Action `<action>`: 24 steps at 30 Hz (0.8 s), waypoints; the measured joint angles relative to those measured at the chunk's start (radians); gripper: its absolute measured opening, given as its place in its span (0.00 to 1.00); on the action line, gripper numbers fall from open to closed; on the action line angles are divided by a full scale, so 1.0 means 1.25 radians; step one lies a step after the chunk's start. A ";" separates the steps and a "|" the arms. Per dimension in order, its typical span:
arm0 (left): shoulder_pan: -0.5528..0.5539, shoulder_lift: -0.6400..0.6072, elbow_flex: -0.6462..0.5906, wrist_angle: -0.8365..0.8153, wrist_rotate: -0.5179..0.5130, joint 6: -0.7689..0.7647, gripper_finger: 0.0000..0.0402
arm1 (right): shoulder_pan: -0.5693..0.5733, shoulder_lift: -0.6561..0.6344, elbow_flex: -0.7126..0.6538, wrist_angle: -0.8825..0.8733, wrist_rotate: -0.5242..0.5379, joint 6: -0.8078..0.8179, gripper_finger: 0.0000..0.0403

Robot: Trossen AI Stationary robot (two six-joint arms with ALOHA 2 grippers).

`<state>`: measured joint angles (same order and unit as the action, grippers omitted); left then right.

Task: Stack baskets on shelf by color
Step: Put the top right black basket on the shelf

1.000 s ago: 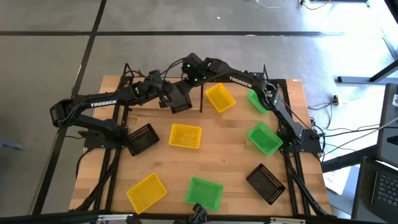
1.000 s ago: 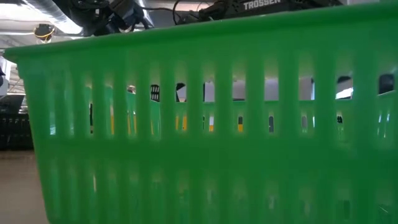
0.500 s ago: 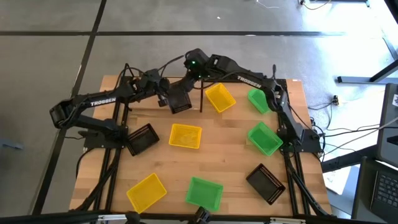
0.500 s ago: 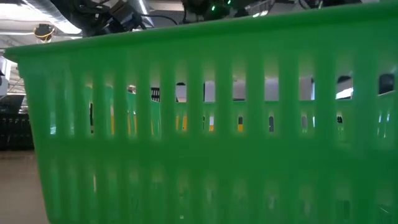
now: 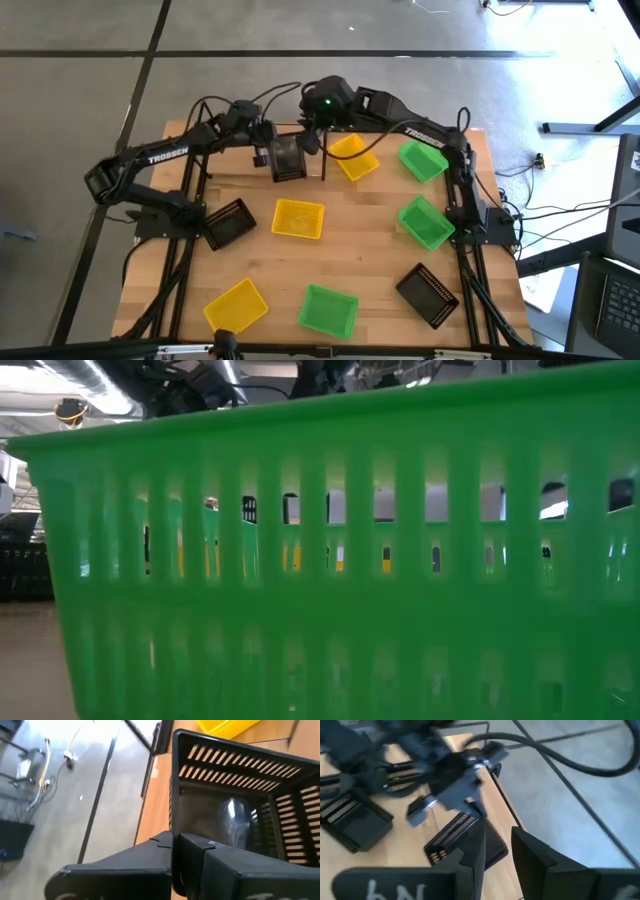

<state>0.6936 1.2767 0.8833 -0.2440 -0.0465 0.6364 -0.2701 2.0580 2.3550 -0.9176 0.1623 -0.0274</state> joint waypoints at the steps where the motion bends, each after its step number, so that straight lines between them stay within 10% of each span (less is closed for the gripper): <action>1: 0.005 0.006 0.008 -0.010 0.016 -0.002 0.00 | 0.008 -0.006 0.000 -0.001 0.002 -0.011 0.22; 9: 0.011 0.085 0.052 -0.017 0.097 0.005 0.00 | 0.072 -0.029 0.000 -0.025 0.002 -0.069 0.22; 24: 0.018 0.222 0.141 0.008 0.009 0.064 0.00 | 0.126 -0.031 0.000 -0.031 0.050 -0.066 0.22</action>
<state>0.7162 1.5541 1.0598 -0.2344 -0.0355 0.7169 -0.1123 2.0197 2.3547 -0.9563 0.2251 -0.1104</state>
